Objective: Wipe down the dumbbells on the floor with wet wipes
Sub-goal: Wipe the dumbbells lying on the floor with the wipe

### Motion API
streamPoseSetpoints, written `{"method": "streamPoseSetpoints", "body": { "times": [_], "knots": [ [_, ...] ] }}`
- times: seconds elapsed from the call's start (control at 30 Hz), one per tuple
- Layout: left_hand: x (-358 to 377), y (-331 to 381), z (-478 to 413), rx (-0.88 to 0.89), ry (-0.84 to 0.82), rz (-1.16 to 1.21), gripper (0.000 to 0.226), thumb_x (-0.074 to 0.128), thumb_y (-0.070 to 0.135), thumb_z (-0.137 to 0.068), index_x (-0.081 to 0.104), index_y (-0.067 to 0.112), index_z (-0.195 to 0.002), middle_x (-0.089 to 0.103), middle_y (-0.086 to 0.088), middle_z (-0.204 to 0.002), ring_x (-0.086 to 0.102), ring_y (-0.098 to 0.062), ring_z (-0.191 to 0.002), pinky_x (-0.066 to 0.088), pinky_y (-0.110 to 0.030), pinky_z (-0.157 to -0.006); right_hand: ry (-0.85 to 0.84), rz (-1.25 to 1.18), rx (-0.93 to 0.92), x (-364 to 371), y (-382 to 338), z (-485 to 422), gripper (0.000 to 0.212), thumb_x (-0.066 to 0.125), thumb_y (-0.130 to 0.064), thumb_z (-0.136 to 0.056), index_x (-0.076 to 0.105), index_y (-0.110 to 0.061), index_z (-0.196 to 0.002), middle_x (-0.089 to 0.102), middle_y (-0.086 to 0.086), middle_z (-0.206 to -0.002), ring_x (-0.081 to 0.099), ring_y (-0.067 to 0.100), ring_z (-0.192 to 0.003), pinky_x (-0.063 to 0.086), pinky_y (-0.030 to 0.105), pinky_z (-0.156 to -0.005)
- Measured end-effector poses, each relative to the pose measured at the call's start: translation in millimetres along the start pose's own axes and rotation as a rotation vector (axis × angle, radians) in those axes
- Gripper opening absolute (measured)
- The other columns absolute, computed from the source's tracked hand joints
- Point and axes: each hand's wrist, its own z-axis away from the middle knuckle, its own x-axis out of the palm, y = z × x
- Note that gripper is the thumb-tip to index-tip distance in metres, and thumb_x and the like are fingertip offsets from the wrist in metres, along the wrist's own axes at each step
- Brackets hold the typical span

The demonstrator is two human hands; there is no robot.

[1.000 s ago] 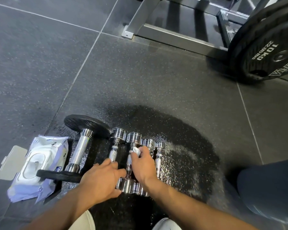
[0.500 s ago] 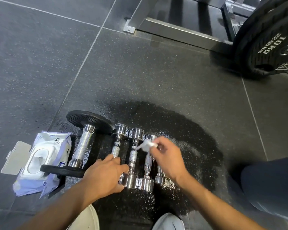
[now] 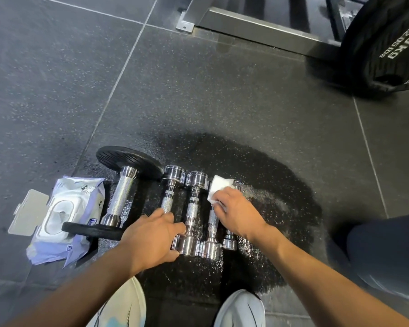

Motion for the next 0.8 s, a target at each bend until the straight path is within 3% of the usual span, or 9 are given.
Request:
{"method": "streamPoseSetpoints", "body": {
  "times": [0.1, 0.23, 0.33, 0.43, 0.5, 0.57, 0.63, 0.7, 0.8],
  "knots": [
    [0.1, 0.2, 2.2, 0.003, 0.0, -0.006, 0.053, 0.058, 0.055, -0.094, 0.041, 0.039, -0.141, 0.05, 0.006, -0.132, 0.039, -0.016, -0.124, 0.043, -0.038, -0.103, -0.154, -0.093, 0.0, 2.6, -13.4, 17.6, 0.022, 0.043, -0.03, -0.106, 0.06, -0.018, -0.11, 0.051, -0.005, -0.1, 0.051, 0.009, -0.088, 0.042, 0.019, -0.076],
    [-2.0, 1.7, 3.1, -0.002, 0.003, -0.008, 0.051, 0.059, 0.055, -0.093, 0.041, 0.04, -0.139, 0.051, 0.007, -0.129, 0.04, -0.016, -0.122, 0.044, -0.038, -0.1, -0.371, -0.073, -0.033, 8.7, -34.3, 40.7, 0.025, 0.04, -0.037, -0.105, 0.057, -0.019, -0.102, 0.056, 0.001, -0.111, 0.055, 0.016, -0.103, 0.05, 0.033, -0.093],
    [-3.2, 1.9, 3.9, -0.01, -0.002, -0.007, 0.053, 0.058, 0.057, -0.093, 0.041, 0.041, -0.14, 0.051, 0.008, -0.127, 0.04, -0.014, -0.122, 0.044, -0.037, -0.099, -0.248, -0.017, -0.04, 10.3, -27.9, 40.3, 0.024, 0.04, -0.032, -0.105, 0.058, -0.022, -0.118, 0.055, 0.004, -0.12, 0.056, 0.022, -0.108, 0.051, 0.038, -0.096],
    [-3.9, 2.9, 4.4, -0.02, -0.008, -0.004, 0.056, 0.055, 0.06, -0.093, 0.039, 0.042, -0.144, 0.05, 0.008, -0.133, 0.039, -0.013, -0.127, 0.044, -0.037, -0.102, -0.03, -0.049, 0.021, 10.2, -16.5, 24.2, 0.032, 0.045, -0.021, -0.105, 0.056, -0.015, -0.133, 0.051, 0.009, -0.127, 0.053, 0.027, -0.109, 0.047, 0.031, -0.09],
    [-5.5, 4.7, 4.8, -0.021, -0.009, -0.023, 0.057, 0.055, 0.061, -0.093, 0.038, 0.042, -0.145, 0.05, 0.007, -0.136, 0.04, -0.013, -0.128, 0.044, -0.037, -0.103, -0.085, -0.084, 0.079, 7.0, -15.8, 22.0, 0.041, 0.053, -0.012, -0.096, 0.056, -0.017, -0.137, 0.049, 0.009, -0.133, 0.047, 0.026, -0.112, 0.037, 0.025, -0.086],
    [-6.8, 6.2, 3.4, -0.024, -0.02, -0.018, 0.059, 0.056, 0.061, -0.093, 0.038, 0.041, -0.145, 0.05, 0.007, -0.136, 0.04, -0.014, -0.128, 0.044, -0.038, -0.104, -0.198, 0.216, 0.011, 3.0, -11.5, 32.9, 0.061, 0.064, -0.006, -0.084, 0.053, -0.02, -0.143, 0.045, 0.006, -0.146, 0.04, 0.026, -0.119, 0.033, 0.036, -0.093],
    [-8.1, 6.0, 2.5, -0.028, -0.032, -0.013, 0.059, 0.057, 0.061, -0.092, 0.039, 0.042, -0.145, 0.05, 0.008, -0.135, 0.04, -0.013, -0.127, 0.044, -0.038, -0.104, -0.221, 0.327, 0.059, 8.2, -10.6, 38.8, 0.057, 0.07, -0.01, -0.088, 0.055, -0.022, -0.141, 0.043, 0.004, -0.152, 0.041, 0.029, -0.129, 0.035, 0.044, -0.106],
    [-7.8, 5.4, 2.0, -0.028, -0.039, -0.012, 0.059, 0.057, 0.061, -0.091, 0.039, 0.042, -0.144, 0.051, 0.008, -0.134, 0.04, -0.013, -0.126, 0.044, -0.038, -0.104, -0.139, 0.064, 0.085, 14.5, -11.8, 44.6, 0.039, 0.059, -0.015, -0.101, 0.057, -0.022, -0.14, 0.054, 0.007, -0.137, 0.057, 0.025, -0.112, 0.05, 0.038, -0.096],
    [-6.5, 4.2, 1.4, -0.024, -0.043, -0.024, 0.059, 0.056, 0.062, -0.091, 0.039, 0.042, -0.144, 0.05, 0.008, -0.134, 0.04, -0.013, -0.125, 0.044, -0.037, -0.104, 0.012, 0.084, -0.077, 24.6, -7.2, 61.4, 0.034, 0.061, -0.016, -0.101, 0.062, -0.025, -0.133, 0.066, 0.0, -0.101, 0.056, 0.013, -0.082, 0.058, 0.034, -0.077]
  ]
}}
